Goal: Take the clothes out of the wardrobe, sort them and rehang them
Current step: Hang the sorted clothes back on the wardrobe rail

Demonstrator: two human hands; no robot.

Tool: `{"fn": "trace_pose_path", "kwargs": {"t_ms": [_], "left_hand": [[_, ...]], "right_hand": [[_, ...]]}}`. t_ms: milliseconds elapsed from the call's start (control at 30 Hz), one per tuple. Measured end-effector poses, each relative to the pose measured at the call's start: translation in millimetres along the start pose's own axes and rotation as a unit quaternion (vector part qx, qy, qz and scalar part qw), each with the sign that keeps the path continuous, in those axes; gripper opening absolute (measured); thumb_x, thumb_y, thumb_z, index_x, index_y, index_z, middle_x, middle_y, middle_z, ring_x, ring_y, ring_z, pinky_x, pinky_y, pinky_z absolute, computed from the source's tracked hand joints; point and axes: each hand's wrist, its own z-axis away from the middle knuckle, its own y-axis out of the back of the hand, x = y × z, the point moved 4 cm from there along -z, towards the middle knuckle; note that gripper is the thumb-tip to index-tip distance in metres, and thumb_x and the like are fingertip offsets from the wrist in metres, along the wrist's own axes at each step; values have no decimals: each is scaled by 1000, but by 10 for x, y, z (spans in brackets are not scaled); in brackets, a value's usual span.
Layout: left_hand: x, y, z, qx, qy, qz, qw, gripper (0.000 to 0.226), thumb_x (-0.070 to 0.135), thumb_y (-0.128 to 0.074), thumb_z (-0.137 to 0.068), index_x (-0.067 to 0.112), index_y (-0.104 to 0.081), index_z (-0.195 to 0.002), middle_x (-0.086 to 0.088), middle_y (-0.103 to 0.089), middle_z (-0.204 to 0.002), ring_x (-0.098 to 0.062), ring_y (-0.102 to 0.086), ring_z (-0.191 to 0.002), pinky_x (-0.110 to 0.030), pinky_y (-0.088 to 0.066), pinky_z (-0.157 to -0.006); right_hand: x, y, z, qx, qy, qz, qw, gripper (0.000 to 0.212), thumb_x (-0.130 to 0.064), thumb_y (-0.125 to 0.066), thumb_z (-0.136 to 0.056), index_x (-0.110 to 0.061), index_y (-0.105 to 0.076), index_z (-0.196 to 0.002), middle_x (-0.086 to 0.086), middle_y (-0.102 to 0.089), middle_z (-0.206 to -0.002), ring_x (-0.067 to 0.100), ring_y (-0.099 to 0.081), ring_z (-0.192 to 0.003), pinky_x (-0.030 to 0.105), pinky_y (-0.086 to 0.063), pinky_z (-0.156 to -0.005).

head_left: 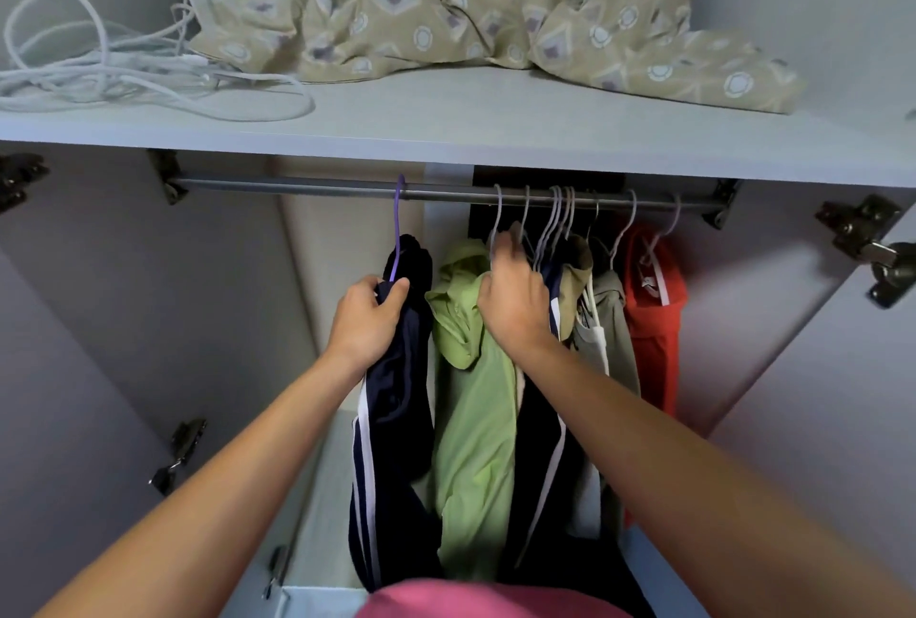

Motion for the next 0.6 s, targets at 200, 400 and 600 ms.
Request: {"fn": "trace_pose_path", "kwargs": {"t_ms": [200,400,600], "left_hand": [[25,-58,2,-12,7,-8,1000,40,44,-63,-101,11,-56,-80,3,-52,-64,-21,-48,-61,-36,-39,-60],[51,-85,1,-13,10,-17,1000,40,45,-63,-101,13,-54,-79,0,-53,-66,-23,-49,-64,-38,-40,-64],[52,-103,23,-17,14,-7,1000,39,45,-62,-101,14,-53,-78,1,-54,-69,-22,-50,-65,-37,-42,-65]], "right_hand": [[-62,-96,222,-21,172,90,981,46,-12,-69,-76,-13,-64,-121,8,-56,-138,30,-49,-131,44,-42,-105],[87,-262,350,-98,165,144,971,49,-30,-69,-83,-5,-64,-125,15,-54,-147,29,-27,-155,46,-14,-130],[294,-195,313,-75,115,180,974,48,-30,-70,-80,-5,-66,-120,19,-57,-142,32,-35,-149,46,-13,-130]]}}
